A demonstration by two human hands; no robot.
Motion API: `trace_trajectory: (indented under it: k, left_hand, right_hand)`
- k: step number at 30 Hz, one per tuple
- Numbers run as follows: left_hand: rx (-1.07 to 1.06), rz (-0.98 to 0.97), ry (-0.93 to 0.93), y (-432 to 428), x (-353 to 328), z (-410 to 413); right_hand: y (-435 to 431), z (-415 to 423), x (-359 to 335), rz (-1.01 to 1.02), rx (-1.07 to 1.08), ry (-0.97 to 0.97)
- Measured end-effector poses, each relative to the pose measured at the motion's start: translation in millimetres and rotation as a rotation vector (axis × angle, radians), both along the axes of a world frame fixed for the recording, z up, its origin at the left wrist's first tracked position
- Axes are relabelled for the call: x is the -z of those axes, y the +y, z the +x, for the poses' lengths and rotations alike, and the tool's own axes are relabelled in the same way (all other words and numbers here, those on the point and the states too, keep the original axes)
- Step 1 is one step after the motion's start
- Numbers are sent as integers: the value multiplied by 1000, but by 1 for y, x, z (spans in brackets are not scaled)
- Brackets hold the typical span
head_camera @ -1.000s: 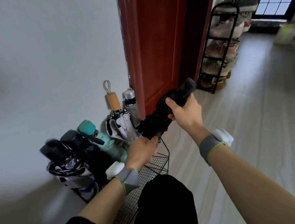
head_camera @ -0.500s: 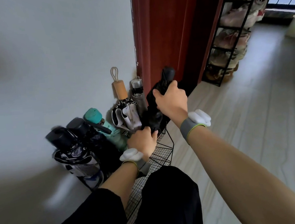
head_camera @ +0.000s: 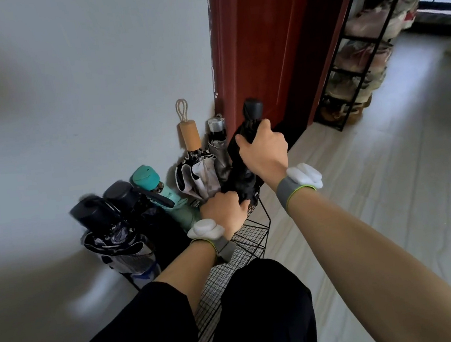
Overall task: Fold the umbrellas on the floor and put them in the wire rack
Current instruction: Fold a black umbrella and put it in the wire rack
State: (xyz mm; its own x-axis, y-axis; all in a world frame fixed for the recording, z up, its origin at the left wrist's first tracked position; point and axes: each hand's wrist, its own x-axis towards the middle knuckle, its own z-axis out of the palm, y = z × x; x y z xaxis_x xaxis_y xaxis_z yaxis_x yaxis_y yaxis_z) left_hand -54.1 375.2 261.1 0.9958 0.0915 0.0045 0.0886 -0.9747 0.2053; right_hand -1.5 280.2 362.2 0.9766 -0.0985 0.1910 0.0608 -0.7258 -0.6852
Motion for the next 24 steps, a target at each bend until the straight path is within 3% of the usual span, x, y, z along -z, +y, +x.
trace_trajectory:
  k: [6,10,17,24]
  left_hand:
    - [74,228,-20,1,3,-1]
    - [121,194,54,1,6,3]
    - [107,104,107,3,3,9]
    - [125,65,0,4,20,0]
  right_hand:
    - [9,1,10,-90,-114,6]
    - [12,3,18,-221,-207,56]
    - [6,25,22,-245,-255,197]
    - [-2,29,21,-280,-389,232]
